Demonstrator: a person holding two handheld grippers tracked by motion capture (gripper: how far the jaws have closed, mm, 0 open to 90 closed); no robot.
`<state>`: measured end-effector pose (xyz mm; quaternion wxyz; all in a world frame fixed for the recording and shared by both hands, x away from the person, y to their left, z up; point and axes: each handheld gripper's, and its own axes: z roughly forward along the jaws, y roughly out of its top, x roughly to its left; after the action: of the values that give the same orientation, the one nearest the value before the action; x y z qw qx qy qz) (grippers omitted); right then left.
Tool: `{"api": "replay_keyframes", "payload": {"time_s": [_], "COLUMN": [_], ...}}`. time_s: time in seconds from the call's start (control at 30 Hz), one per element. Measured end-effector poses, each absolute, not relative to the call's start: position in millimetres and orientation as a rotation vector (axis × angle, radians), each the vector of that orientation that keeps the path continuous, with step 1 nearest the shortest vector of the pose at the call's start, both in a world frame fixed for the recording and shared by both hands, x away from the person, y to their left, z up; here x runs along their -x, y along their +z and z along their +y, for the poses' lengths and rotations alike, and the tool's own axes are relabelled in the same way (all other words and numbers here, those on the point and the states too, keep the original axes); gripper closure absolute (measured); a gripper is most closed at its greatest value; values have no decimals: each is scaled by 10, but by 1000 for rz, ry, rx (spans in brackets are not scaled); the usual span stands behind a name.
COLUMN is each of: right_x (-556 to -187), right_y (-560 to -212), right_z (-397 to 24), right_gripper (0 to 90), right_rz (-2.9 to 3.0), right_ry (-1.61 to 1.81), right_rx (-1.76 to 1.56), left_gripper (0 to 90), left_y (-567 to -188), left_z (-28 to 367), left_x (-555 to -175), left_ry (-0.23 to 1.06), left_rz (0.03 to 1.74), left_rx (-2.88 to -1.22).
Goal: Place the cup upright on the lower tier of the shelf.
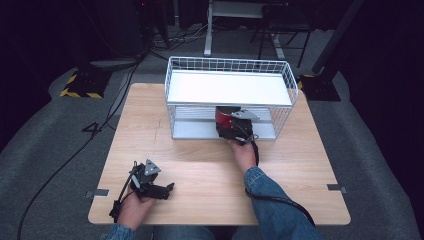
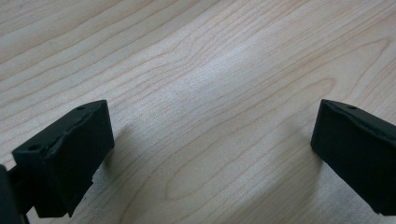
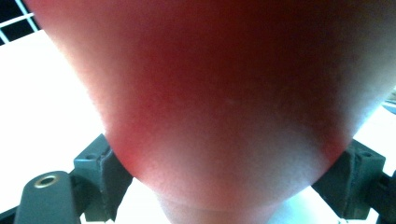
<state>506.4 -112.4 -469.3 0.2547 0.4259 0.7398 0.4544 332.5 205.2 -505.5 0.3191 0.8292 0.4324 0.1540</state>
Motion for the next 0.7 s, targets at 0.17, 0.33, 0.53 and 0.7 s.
{"api": "replay_keyframes", "payload": {"time_s": [0.17, 0.33, 0.53, 0.7], "right_x": [-5112, -5166, -5196, -5209], "right_y": [-4706, -4729, -4777, -4774], "right_z": [-1109, -1109, -1113, -1116], "right_gripper": [164, 164, 163, 162], "right_rz": [1998, 1985, 1987, 1999], "right_ry": [1236, 1241, 1232, 1233], "right_rx": [-1170, -1177, -1173, -1163], "left_gripper": [0, 0, 0, 0], "left_y": [-5054, -5055, -5055, -5055], "left_z": [2052, 2053, 2053, 2053], "left_x": [-3325, -3325, -3325, -3325], "left_ry": [407, 406, 405, 406], "left_rz": [1137, 1136, 1136, 1136], "left_rx": [-2182, -2181, -2181, -2181]}}
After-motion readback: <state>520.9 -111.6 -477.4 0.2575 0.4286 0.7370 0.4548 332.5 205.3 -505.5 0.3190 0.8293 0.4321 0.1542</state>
